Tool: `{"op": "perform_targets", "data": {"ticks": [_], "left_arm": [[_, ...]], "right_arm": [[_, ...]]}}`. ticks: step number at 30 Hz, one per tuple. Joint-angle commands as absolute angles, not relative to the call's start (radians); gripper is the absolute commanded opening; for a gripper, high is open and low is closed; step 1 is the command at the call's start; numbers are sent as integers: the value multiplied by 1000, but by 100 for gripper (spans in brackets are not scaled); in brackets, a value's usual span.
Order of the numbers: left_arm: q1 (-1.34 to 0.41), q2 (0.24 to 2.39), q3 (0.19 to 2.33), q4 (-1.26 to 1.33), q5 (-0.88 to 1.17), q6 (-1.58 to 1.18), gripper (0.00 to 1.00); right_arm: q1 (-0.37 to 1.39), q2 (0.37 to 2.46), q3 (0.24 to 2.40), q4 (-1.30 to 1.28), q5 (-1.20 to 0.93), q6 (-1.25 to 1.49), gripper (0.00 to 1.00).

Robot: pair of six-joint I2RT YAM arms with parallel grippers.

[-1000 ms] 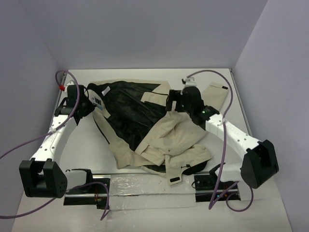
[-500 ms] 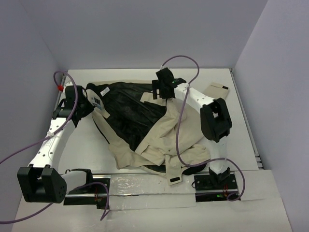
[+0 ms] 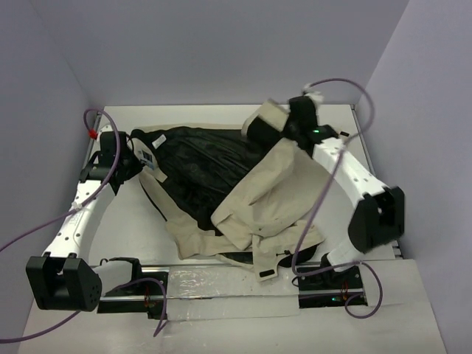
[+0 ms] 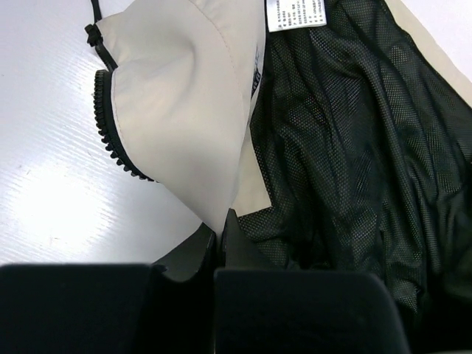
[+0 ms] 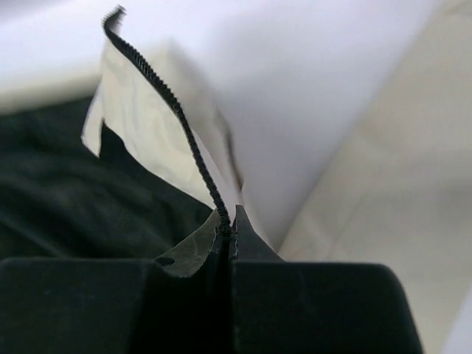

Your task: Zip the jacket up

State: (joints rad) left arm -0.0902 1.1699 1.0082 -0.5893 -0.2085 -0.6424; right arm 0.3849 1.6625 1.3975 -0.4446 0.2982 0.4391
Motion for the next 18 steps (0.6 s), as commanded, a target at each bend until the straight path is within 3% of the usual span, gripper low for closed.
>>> {"op": "perform_targets", "data": {"ticks": [1,8,9,12,13,18], "left_arm": [[-94,1153,1066,-576,-212,-586,0],[-108,1143,1055,-490,-97,-584,0],[-112,1152,1060,-485,-92,-584,0],[-140,1190,1088,-486,-51,-564,0],[-151,1201,1096,-485,-45,-555,0],[-224,1225,1138,-472,-40,-513,0]], "right_arm": [[242,1435,1306,-268,391,571,0],[206,1332,1146,-121,366,558,2],[206,1353,1153,-127,352,558,10],[207,1473,1233,-229,311,553,65],[208,1501,1258,-268,309,552,77],[232,1436,1237,-301,302,529,94]]}}
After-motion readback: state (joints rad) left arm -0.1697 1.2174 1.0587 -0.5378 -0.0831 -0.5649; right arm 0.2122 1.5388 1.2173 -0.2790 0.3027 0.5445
